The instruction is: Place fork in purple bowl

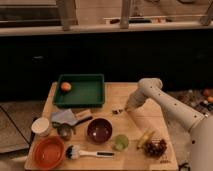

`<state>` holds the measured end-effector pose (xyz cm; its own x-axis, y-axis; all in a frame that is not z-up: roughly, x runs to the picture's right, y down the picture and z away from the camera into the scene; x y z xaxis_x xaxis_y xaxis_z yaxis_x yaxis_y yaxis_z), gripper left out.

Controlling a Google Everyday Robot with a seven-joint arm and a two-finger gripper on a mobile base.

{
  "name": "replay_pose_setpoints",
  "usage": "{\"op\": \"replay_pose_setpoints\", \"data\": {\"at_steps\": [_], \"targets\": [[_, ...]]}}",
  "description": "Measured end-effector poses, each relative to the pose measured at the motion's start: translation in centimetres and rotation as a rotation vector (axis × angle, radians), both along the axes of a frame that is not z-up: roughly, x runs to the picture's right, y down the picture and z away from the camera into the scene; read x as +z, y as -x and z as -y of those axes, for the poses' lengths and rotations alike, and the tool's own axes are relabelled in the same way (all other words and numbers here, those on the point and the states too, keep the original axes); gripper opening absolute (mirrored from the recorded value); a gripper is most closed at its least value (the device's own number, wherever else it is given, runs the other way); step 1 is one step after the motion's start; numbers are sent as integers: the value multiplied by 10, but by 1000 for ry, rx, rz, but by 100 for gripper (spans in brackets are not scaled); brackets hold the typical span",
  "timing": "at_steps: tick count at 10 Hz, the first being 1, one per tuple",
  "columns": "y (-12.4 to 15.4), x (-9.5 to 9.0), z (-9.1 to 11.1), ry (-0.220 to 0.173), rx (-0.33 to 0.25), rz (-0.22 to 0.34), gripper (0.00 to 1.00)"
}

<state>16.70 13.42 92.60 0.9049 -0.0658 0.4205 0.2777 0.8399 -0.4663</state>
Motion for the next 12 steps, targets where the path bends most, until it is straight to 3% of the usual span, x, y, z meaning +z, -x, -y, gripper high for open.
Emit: {"op": "replay_pose_setpoints", "data": {"at_steps": [2,9,10,12], "targets": [[0,0,0,0,1,0,4],[-1,-1,-1,3,0,-1,73],[-2,0,-1,3,-1,-2,79],[-1,-1,1,0,1,-1,80]]}}
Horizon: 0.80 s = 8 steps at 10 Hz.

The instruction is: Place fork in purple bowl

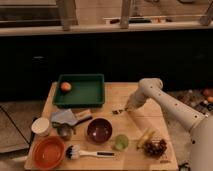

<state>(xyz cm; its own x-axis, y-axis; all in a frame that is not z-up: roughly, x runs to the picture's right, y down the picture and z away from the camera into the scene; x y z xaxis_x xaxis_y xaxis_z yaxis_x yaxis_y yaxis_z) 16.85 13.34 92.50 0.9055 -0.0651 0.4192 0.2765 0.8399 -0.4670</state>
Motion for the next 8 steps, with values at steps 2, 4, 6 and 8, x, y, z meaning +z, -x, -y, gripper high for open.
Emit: {"op": "replay_pose_setpoints", "data": {"at_steps": [2,4,6,8], "targets": [[0,-2,1,0,-1,1,80],[-2,-3,2,-1,-4,-2,80],[-2,-3,2,0,-3,-1,80],[-1,-3,2,1,-2,-1,80]]}}
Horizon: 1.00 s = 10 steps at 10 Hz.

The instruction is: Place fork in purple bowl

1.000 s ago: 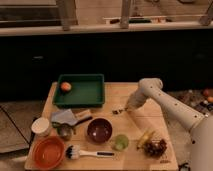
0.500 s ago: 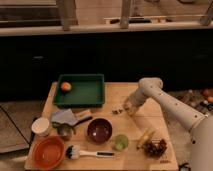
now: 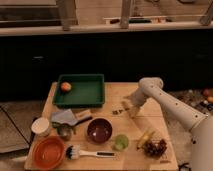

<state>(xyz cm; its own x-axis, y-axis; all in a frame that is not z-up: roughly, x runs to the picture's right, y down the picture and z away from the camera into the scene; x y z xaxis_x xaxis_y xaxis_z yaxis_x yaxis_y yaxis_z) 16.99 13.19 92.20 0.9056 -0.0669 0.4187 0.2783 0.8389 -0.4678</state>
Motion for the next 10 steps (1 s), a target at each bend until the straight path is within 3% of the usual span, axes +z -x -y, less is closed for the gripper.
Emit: {"op": "replay_pose_setpoints", "data": {"at_steps": [1,3,5,8,10], "targets": [[0,0,0,0,1,0,79],[0,0,-1,2,0,0,62],[-3,-2,-3,10,3,-1,54],[-2,-2,-1,2,2,-2,75],[4,-7,6,-13,-31,5,80]]}}
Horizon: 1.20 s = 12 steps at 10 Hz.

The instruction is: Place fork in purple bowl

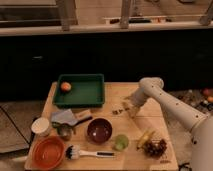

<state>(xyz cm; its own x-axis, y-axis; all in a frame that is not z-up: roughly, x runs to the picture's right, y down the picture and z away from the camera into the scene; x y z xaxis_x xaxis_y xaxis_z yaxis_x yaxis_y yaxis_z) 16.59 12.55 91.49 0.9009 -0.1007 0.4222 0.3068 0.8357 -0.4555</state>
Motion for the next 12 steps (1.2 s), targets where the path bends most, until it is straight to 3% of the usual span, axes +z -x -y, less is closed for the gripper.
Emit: {"op": "replay_pose_setpoints", "data": {"at_steps": [4,6,8,12], "targets": [[38,-52,47,-47,-131,42,80],[50,-70,66,-63,-167,54,80],[51,-71,69,-64,-178,55,80],[50,-43,56,-61,-170,55,80]]}}
